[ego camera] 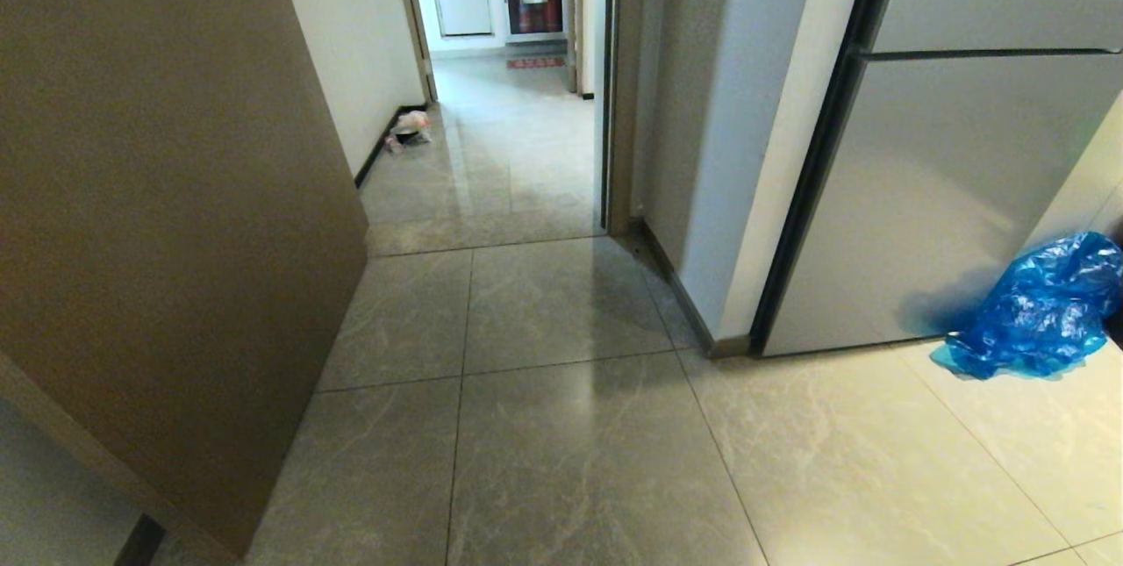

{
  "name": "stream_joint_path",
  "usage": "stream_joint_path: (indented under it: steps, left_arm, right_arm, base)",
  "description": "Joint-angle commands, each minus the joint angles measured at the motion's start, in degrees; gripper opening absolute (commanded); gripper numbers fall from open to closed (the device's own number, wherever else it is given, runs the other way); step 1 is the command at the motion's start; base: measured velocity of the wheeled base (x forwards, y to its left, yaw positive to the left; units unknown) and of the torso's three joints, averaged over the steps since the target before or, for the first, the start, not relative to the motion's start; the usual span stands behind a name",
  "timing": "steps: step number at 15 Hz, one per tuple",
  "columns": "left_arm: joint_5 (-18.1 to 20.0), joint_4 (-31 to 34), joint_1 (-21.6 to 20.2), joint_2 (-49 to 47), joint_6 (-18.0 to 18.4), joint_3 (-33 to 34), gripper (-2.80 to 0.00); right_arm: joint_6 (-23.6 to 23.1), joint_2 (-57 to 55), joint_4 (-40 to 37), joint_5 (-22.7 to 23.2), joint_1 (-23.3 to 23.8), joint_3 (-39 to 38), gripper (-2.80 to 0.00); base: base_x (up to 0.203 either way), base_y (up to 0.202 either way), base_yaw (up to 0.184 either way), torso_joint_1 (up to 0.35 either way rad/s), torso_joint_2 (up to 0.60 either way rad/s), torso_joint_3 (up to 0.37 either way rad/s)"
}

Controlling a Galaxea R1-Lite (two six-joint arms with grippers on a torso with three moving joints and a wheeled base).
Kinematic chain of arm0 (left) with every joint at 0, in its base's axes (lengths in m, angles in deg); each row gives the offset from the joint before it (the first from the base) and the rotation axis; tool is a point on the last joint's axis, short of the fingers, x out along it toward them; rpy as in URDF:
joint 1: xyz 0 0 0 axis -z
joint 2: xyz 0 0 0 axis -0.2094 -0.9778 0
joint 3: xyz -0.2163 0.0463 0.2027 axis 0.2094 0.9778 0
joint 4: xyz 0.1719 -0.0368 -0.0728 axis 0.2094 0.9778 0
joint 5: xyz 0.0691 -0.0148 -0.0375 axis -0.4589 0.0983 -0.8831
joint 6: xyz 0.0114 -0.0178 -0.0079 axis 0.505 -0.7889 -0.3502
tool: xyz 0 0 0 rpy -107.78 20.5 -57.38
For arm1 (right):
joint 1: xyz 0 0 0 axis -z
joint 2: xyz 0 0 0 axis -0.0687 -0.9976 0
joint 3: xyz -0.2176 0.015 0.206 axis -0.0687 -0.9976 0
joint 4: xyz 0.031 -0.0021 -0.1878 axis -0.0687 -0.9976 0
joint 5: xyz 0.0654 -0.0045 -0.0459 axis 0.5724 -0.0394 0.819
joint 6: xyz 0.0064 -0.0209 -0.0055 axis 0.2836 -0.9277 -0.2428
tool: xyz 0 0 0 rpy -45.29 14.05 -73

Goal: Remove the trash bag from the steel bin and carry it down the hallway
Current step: Put the trash bag at the door

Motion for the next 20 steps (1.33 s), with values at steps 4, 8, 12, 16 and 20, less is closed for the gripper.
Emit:
stream_joint_path:
  steps: [4,8,12,16,20]
  left_arm:
    - [0.0,0.0,0.0,0.0,-0.1,0.0,-2.8]
    - [0.0,0.0,0.0,0.0,-0.1,0.0,-2.8]
    - [0.0,0.0,0.0,0.0,-0.1,0.0,-2.8]
    - [0.0,0.0,0.0,0.0,-0.1,0.0,-2.8]
    - [0.0,0.0,0.0,0.0,-0.1,0.0,-2.8]
  right_arm:
    - [0.0,0.0,0.0,0.0,-0.1,0.0,-2.8]
    - [0.0,0.0,0.0,0.0,-0.1,0.0,-2.8]
    - [0.0,0.0,0.0,0.0,0.0,0.0,-2.8]
    - [0.0,0.0,0.0,0.0,0.0,0.0,-2.8]
    - [0.0,0.0,0.0,0.0,0.0,0.0,-2.8]
  base:
    - [0.186,0.0,-0.001,0.002,0.0,0.002]
    - [0.185,0.0,-0.002,0.004,0.0,0.0]
    - [0.184,0.0,-0.003,0.006,0.0,0.004]
    - [0.185,0.0,-0.004,0.0,0.0,0.003]
    - [0.188,0.0,-0.004,0.003,0.0,0.002]
